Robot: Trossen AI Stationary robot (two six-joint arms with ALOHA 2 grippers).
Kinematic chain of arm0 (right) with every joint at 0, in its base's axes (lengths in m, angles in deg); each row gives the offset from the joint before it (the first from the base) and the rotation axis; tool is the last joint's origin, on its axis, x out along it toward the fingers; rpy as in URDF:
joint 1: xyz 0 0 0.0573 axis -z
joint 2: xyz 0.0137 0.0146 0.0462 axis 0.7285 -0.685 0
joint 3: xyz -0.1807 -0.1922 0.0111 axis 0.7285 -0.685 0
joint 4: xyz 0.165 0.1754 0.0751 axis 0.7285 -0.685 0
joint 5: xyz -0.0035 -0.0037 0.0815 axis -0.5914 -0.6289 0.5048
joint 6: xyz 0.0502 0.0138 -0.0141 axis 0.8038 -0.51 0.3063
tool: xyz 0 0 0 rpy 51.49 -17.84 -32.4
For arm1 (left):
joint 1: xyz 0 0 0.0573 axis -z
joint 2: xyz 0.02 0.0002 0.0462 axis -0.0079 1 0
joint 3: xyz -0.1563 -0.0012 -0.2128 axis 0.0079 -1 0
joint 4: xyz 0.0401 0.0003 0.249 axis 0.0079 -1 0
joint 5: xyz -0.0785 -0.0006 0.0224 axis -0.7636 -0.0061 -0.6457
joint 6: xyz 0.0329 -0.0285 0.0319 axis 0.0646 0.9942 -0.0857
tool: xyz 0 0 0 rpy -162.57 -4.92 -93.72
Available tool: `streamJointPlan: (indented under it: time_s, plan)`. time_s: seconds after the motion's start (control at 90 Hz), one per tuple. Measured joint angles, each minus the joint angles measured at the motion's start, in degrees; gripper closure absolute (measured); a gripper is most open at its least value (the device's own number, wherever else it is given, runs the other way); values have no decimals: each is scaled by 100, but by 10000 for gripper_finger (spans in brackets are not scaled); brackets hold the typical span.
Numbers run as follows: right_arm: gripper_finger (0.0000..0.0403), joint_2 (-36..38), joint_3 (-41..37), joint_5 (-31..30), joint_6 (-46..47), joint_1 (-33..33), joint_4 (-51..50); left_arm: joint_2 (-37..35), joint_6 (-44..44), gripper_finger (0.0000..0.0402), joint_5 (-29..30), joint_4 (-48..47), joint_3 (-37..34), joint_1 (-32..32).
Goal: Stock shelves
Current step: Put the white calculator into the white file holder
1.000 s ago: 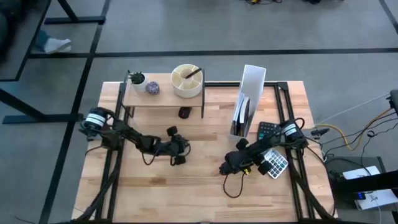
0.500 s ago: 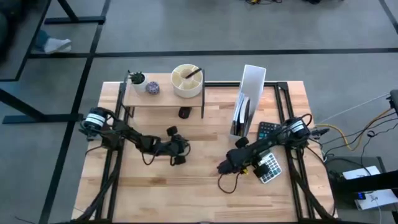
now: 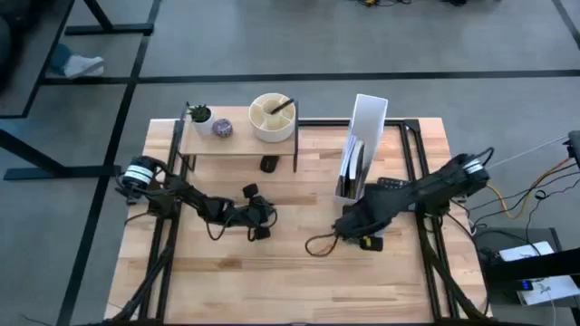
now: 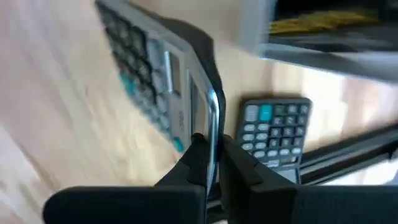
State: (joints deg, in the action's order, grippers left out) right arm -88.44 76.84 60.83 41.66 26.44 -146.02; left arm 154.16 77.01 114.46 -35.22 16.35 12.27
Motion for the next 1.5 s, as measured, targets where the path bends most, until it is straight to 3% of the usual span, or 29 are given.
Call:
streamJointPlan:
  time_s: [0.167,0.456,0.789,1.111,1.5]
  plan:
    - [402,684,0,-575,472,-15,-1,0,0,335,1,2,0,0]
    - [402,1228,30,-1462,-294,-15,-22,0,0,335,-1,17,0,0]
    - [402,1196,329,-2464,-3200,-15,35,0,14,335,-1,36,-2,-2]
    - [402,1200,474,-3056,-5625,12,628,11,13,335,1,257,-17,-33]
    - [403,704,150,-3727,-7318,200,828,11,115,335,16,465,-9,-103]
